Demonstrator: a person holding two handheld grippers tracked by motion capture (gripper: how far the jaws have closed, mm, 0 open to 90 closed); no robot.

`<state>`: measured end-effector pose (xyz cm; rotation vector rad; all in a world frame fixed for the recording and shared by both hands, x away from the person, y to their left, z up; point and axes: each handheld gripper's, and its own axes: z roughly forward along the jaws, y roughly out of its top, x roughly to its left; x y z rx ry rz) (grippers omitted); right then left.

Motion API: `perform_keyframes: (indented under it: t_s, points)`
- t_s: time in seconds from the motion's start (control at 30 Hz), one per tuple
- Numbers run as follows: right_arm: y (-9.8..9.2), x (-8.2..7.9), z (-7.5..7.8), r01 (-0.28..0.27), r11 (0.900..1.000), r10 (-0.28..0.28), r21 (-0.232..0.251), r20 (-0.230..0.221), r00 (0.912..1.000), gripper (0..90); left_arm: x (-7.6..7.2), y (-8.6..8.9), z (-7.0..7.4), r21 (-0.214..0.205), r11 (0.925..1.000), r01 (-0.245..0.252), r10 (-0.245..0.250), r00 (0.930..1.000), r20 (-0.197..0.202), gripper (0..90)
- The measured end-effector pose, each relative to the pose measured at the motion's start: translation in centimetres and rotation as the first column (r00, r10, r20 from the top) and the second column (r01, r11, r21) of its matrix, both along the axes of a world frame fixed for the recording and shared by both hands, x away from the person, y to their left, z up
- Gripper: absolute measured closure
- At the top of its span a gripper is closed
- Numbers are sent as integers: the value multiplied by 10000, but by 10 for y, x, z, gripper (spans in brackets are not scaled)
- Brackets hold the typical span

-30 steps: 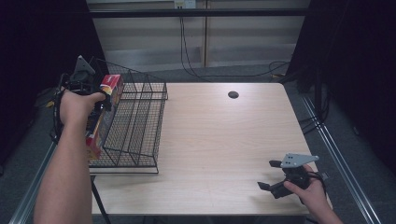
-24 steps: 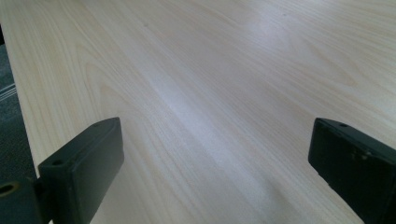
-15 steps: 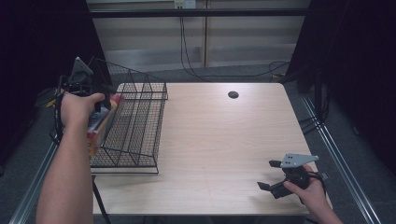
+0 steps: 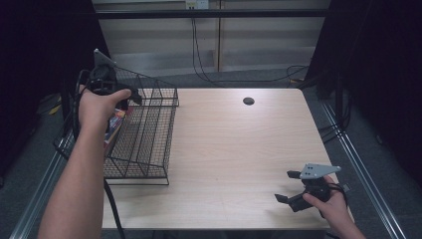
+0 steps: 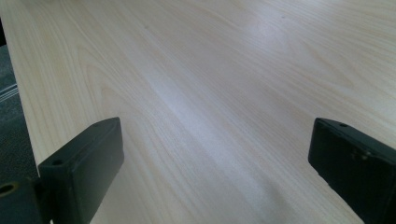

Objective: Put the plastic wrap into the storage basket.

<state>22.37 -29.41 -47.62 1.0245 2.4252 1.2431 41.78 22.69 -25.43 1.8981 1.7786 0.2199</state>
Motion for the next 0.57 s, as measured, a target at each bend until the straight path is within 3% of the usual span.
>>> perform_keyframes:
  t_s: [0.17,0.23,0.57]
  points:
    - [0,0,0,-26,10000,26,12,43,10000,32,-3,-26,-7,-428,9953,872,-856,9956,383,196]
    - [0,0,0,9,10000,-9,-11,33,10000,32,-4,-34,-10,-420,9932,1082,-1064,9933,441,189]
    - [-2,0,1,51,10000,-50,-36,120,9999,32,-5,-54,-27,-546,9842,1686,-1640,9832,800,125]
